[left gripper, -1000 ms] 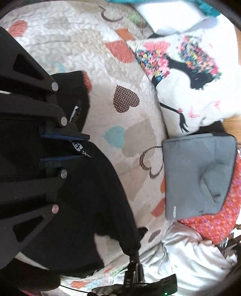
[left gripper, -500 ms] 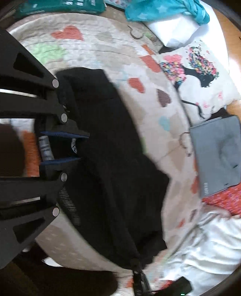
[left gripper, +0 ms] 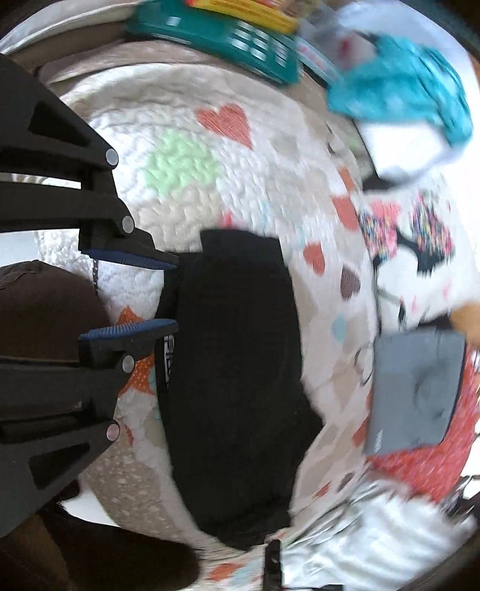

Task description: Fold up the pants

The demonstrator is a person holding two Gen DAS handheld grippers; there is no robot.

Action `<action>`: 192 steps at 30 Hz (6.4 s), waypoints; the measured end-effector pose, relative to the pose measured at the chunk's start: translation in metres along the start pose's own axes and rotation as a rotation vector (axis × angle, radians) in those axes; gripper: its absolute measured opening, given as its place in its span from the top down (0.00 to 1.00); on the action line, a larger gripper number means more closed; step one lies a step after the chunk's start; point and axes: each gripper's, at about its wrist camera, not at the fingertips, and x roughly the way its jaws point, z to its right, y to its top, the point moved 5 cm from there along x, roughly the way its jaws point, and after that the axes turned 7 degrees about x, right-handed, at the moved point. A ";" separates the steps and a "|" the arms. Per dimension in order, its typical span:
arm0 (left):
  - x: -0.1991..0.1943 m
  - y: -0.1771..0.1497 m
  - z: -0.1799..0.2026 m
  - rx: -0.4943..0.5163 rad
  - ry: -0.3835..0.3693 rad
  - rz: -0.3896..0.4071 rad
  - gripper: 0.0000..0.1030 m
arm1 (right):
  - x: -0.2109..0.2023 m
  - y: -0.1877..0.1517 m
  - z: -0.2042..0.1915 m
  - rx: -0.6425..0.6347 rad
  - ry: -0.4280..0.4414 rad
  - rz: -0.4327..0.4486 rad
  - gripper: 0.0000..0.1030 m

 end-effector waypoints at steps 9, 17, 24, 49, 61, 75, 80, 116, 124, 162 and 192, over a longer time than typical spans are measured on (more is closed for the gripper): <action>-0.026 0.019 -0.012 -0.172 -0.080 0.101 0.72 | 0.072 0.020 -0.028 -0.227 -0.297 -0.045 0.91; -0.011 0.025 -0.016 -0.287 -0.175 0.129 0.70 | 0.006 0.001 0.075 0.003 -0.358 0.017 0.89; -0.015 0.024 -0.017 -0.293 -0.157 0.125 0.64 | -0.011 -0.024 0.138 0.259 -0.337 -0.007 0.37; -0.017 0.008 -0.050 -0.496 -0.155 0.122 0.60 | 0.048 0.061 0.104 0.100 -0.336 0.046 0.79; 0.018 0.009 -0.071 -0.582 -0.225 0.090 0.56 | -0.038 0.061 0.123 0.303 -0.413 0.207 0.33; 0.097 0.039 -0.041 -0.430 -0.245 -0.113 1.00 | 0.128 0.090 -0.128 -0.144 0.030 -0.086 0.33; 0.089 0.026 -0.043 -0.444 -0.272 -0.157 1.00 | 0.176 0.094 -0.146 -0.171 0.017 -0.225 0.92; 0.028 0.132 0.142 -0.042 -0.529 -0.051 0.58 | -0.061 -0.004 0.086 0.341 -0.034 0.108 0.45; 0.045 0.168 0.289 0.224 -0.607 -0.128 0.58 | -0.038 -0.034 0.128 0.426 0.088 0.034 0.43; 0.122 0.229 0.384 0.344 -0.722 -0.175 0.95 | 0.013 0.015 0.058 0.262 0.377 0.044 0.79; 0.089 0.089 0.057 -0.605 -0.789 0.013 0.71 | 0.054 0.006 -0.134 -0.075 0.436 -0.118 0.36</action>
